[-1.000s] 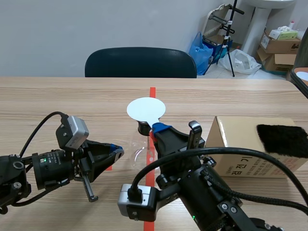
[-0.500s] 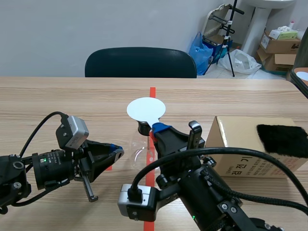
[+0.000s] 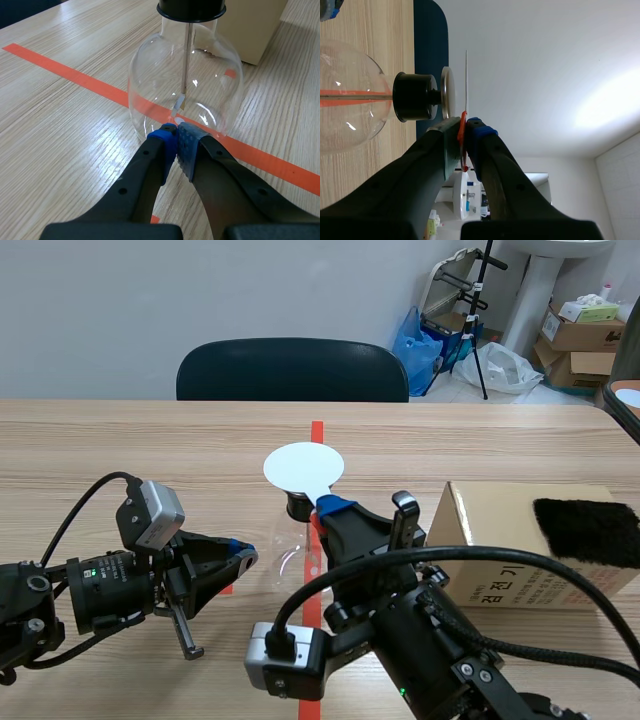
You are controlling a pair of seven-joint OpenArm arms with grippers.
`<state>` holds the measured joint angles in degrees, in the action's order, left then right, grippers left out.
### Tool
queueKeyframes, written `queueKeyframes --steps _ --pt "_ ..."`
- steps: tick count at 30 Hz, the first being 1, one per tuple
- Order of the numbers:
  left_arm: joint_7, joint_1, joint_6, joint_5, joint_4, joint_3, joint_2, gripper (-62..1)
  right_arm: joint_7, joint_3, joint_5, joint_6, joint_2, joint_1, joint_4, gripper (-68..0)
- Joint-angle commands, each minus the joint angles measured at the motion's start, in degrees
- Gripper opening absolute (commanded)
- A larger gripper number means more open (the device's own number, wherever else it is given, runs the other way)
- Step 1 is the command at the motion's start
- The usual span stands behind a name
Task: Do the electroscope experiment
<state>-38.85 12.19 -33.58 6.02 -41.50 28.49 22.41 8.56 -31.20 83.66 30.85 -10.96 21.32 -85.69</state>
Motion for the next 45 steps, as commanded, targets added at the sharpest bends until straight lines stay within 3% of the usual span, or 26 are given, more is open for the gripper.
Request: queueKeyframes --steps 1,25,33,45 --pt "-0.8 0.0 0.0 -0.4 -1.2 -0.1 0.5 -57.9 -0.3 0.2 0.0 0.8 -0.3 -0.5 -0.5 -66.2" --pt "-0.8 0.0 0.0 -0.4 -1.2 -0.1 0.5 -57.9 -1.8 0.2 0.0 0.8 -0.3 -0.5 -0.5 -66.2" --pt "-0.8 0.0 0.0 -0.4 -1.2 -0.1 0.5 -57.9 -10.1 0.2 0.0 0.8 -0.3 -0.5 -0.5 -66.2" --pt "-0.8 0.0 0.0 -0.4 -1.2 -0.1 0.5 -57.9 -26.9 0.2 0.0 0.8 -0.3 -0.5 -0.5 -66.2"
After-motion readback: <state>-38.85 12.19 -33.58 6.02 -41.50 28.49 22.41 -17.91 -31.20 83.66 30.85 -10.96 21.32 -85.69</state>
